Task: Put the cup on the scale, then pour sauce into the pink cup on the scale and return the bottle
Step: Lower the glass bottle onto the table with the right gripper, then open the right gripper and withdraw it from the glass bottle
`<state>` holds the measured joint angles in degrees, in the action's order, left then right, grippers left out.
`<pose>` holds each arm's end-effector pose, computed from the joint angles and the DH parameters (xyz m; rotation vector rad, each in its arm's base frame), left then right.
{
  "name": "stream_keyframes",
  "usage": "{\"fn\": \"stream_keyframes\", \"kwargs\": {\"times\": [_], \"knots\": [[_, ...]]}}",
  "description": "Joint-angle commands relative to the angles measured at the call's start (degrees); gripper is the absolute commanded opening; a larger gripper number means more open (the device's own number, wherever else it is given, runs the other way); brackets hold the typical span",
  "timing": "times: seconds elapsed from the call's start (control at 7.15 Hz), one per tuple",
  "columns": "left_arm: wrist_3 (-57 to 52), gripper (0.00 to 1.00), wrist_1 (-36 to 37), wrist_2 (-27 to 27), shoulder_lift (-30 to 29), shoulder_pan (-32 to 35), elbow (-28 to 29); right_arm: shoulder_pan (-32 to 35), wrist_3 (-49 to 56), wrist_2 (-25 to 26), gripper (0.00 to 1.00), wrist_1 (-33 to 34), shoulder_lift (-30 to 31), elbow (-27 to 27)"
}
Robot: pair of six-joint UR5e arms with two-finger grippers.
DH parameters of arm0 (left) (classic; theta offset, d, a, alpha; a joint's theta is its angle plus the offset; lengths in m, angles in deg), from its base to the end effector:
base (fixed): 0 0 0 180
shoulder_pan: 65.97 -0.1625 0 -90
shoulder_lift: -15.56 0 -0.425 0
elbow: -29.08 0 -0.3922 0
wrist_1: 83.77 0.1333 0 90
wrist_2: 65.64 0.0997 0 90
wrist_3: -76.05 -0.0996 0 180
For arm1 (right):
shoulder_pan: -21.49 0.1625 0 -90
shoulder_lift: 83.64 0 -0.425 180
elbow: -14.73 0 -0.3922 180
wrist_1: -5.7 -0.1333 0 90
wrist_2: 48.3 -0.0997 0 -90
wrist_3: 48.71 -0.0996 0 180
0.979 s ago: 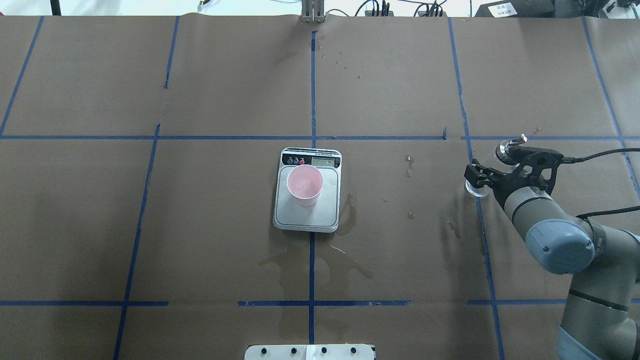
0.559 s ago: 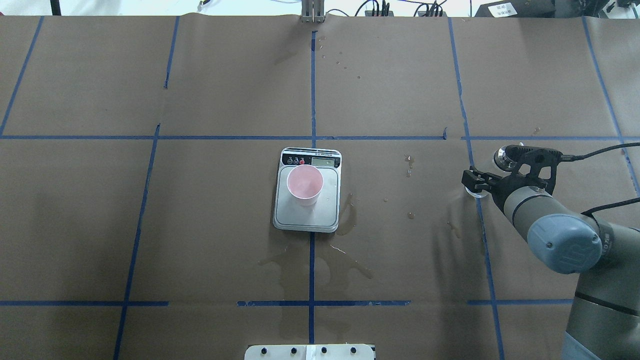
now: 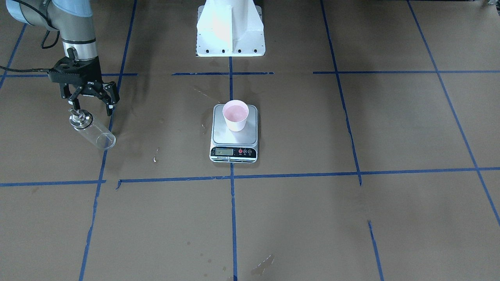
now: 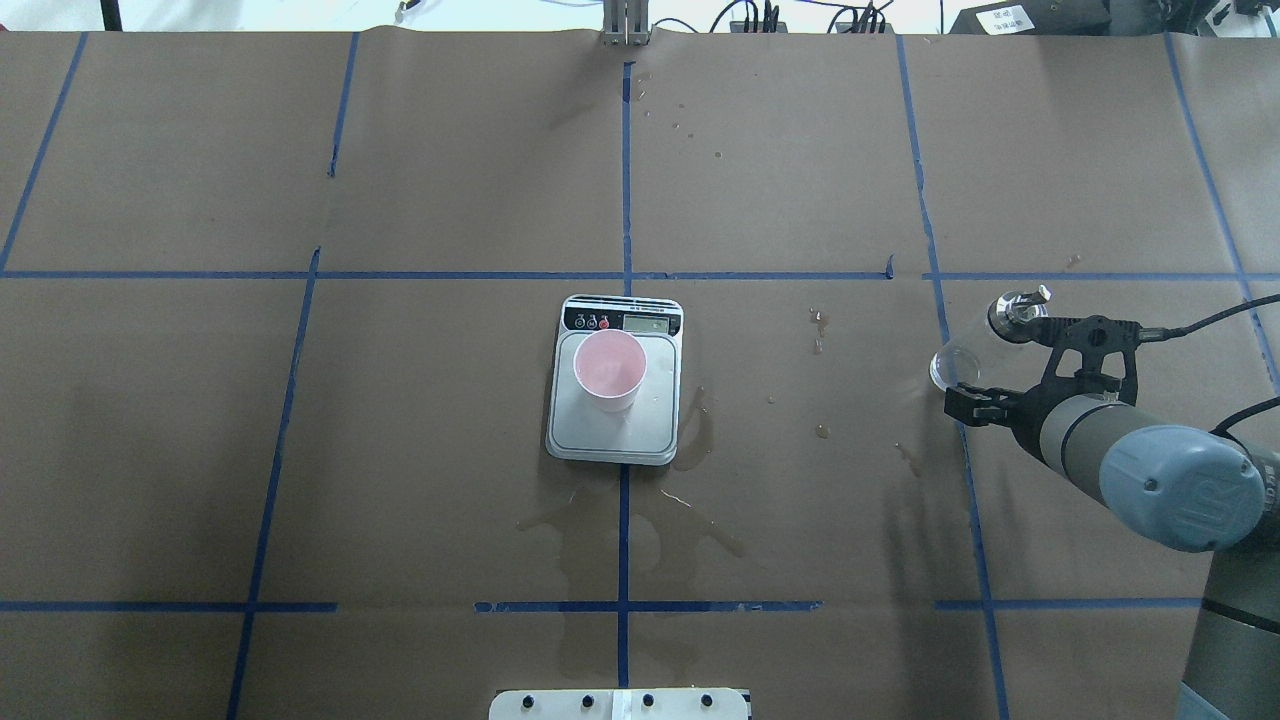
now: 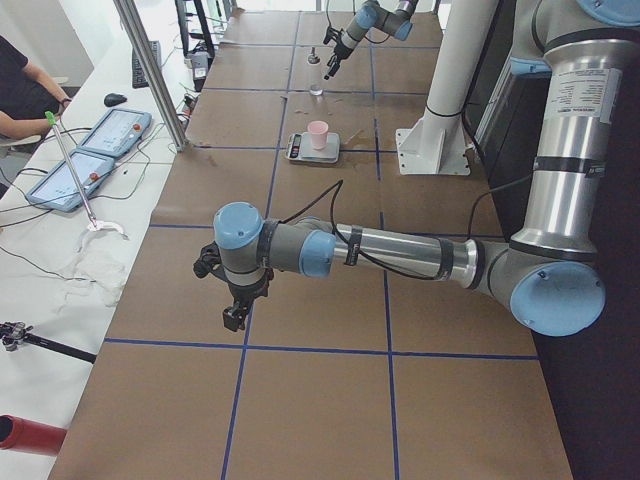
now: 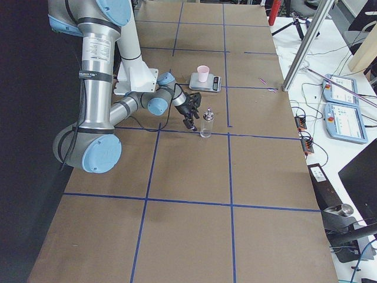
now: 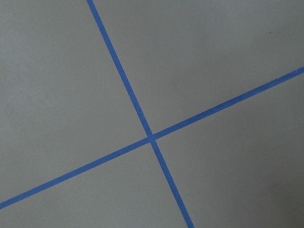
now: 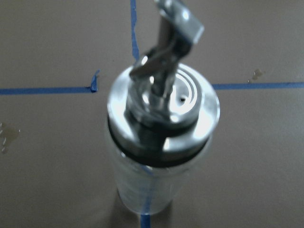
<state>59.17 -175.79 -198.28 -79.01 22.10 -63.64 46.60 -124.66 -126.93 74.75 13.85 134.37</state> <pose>-0.0478 -0.5350 0.5926 0.2517 0.7204 0.3728 -0.3402 -0.3283 0.4392 0.4305 -0.6448 0.2579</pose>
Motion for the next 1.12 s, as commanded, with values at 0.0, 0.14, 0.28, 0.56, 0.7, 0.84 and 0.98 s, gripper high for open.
{"fn": "stream_keyframes", "kwargs": {"times": [0.0,0.14,0.28,0.56,0.7,0.84,0.98], "knots": [[0.0,1.00,0.0,0.0,0.0,0.0,-0.1,0.6,0.2,-9.2,1.00,3.7,1.6,4.5],[-0.1,1.00,0.0,0.0,0.0,0.1,-0.1,0.7,0.2,-12.2,1.00,12.9,1.2,10.3],[-0.1,1.00,0.0,0.0,0.0,0.1,-0.1,0.6,0.1,-15.6,1.00,20.6,0.8,15.4],[-0.1,1.00,0.0,0.3,0.1,0.0,0.1,6.0,0.2,-27.5,1.00,31.2,-4.0,19.2],[-0.2,1.00,0.0,0.7,0.1,0.0,0.1,8.9,1.3,-30.5,1.00,36.3,-8.2,19.2],[-0.1,1.00,0.0,0.7,0.0,0.0,0.1,14.1,9.3,-34.0,1.00,42.4,-13.1,19.0],[-0.1,1.00,0.0,0.7,0.0,0.0,-0.1,20.5,17.4,-37.6,1.00,49.6,-16.9,18.9]]}}
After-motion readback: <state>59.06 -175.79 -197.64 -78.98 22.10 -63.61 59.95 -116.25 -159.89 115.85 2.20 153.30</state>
